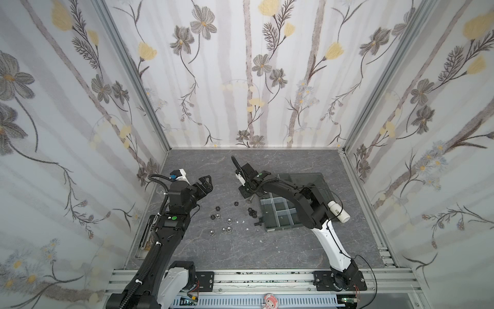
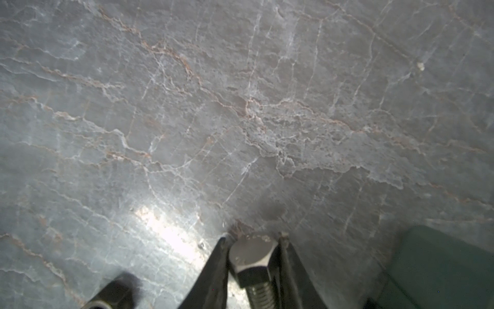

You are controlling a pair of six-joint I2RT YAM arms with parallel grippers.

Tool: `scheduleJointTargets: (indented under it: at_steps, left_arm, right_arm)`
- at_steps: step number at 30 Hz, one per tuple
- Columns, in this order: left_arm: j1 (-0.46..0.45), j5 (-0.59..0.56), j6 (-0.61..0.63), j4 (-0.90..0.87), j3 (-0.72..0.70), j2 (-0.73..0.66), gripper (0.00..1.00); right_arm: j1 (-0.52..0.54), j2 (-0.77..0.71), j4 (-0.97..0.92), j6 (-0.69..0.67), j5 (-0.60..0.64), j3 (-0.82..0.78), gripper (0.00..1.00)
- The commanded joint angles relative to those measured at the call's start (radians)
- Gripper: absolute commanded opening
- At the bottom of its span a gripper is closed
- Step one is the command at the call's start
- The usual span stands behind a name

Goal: Sort the screws and nuts into containers
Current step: Pick up the screw from the center of the table.

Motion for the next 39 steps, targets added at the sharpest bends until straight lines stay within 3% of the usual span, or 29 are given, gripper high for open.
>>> scheduleJointTargets:
  at_steps: [1,7,27,33,39]
  left_arm:
    - [0.0,-0.009,-0.012,0.015,0.001,-0.003,1.0]
    - [0.001,-0.008,-0.015,0.015,0.006,-0.001,1.0]
    - [-0.001,0.049,-0.013,0.0,0.053,-0.001,1.0]
    - [-0.027,0.053,-0.03,0.037,0.036,0.025,1.0]
    - [-0.112,-0.002,-0.032,0.078,0.045,0.097,1.0]
  right_arm:
    - [0.003,0.003,-0.013,-0.001,-0.011,0.003,0.2]
    - [0.003,-0.026,-0.012,0.0,-0.01,0.003,0.16]
    - [-0.01,-0.215,-0.065,-0.009,0.029,0.001,0.16]
    - [-0.055,-0.284,-0.055,-0.008,0.03,-0.077,0.16]
    - [-0.104,-0.368,-0.002,-0.001,0.025,-0.21,0.16]
